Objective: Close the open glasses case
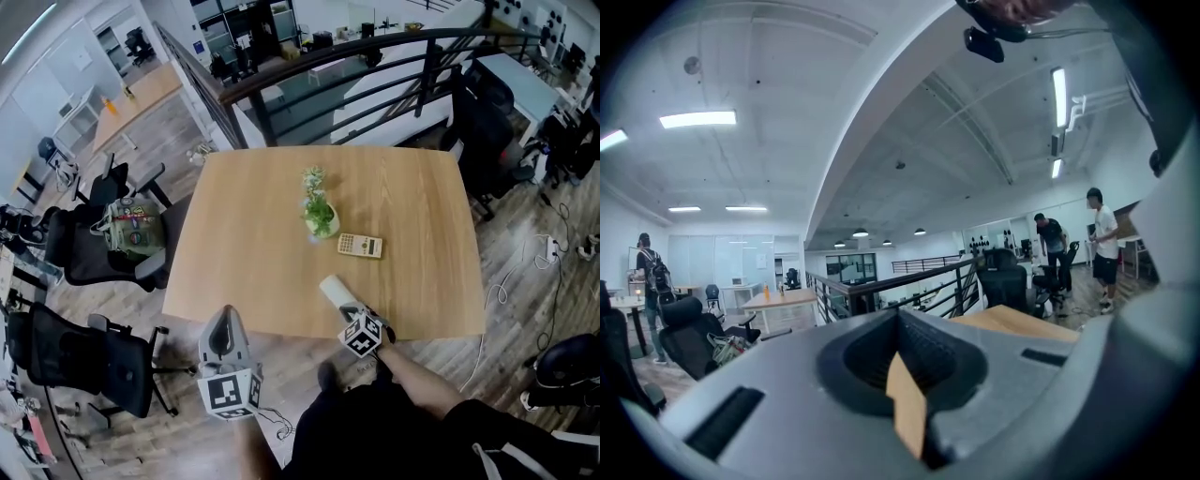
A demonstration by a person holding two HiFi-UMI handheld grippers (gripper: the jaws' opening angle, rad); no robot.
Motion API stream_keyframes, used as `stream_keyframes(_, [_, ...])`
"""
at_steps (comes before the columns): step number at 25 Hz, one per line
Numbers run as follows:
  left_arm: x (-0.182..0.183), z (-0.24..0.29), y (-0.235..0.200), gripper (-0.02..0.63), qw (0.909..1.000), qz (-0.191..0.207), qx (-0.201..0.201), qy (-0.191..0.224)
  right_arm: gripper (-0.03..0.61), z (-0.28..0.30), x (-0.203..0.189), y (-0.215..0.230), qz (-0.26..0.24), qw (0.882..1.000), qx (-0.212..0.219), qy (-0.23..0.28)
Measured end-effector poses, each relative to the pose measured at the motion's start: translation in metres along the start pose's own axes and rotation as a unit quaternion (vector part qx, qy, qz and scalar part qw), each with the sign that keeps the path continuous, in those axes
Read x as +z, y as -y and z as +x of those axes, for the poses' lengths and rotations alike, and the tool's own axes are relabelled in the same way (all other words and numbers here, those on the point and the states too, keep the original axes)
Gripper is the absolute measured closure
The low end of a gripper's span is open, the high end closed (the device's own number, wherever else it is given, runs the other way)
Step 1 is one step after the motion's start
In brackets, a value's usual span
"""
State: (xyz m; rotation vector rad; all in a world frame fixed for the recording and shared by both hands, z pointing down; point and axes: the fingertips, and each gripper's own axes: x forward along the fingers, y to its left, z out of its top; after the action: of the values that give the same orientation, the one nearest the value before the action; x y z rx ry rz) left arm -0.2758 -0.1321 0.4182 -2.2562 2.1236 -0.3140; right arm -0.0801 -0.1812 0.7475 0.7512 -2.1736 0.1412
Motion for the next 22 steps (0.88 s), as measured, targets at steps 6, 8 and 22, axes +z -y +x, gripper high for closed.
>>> stream_keyframes(6, [0.007, 0.011, 0.018, 0.614, 0.9997, -0.001, -0.022, 0.009, 0.563, -0.088, 0.067, 0.042, 0.108, 0.980, -0.008, 0.167])
stream_keyframes(8, [0.009, 0.014, 0.021, 0.614, 0.9996, -0.003, -0.027, 0.012, 0.563, -0.132, 0.092, 0.065, 0.139, 0.962, -0.029, 0.233])
stream_keyframes(22, [0.016, 0.030, 0.050, 0.614, 0.9982, 0.003, -0.060, 0.008, 0.563, -0.347, 0.131, 0.162, 0.118, 0.878, -0.217, 0.411])
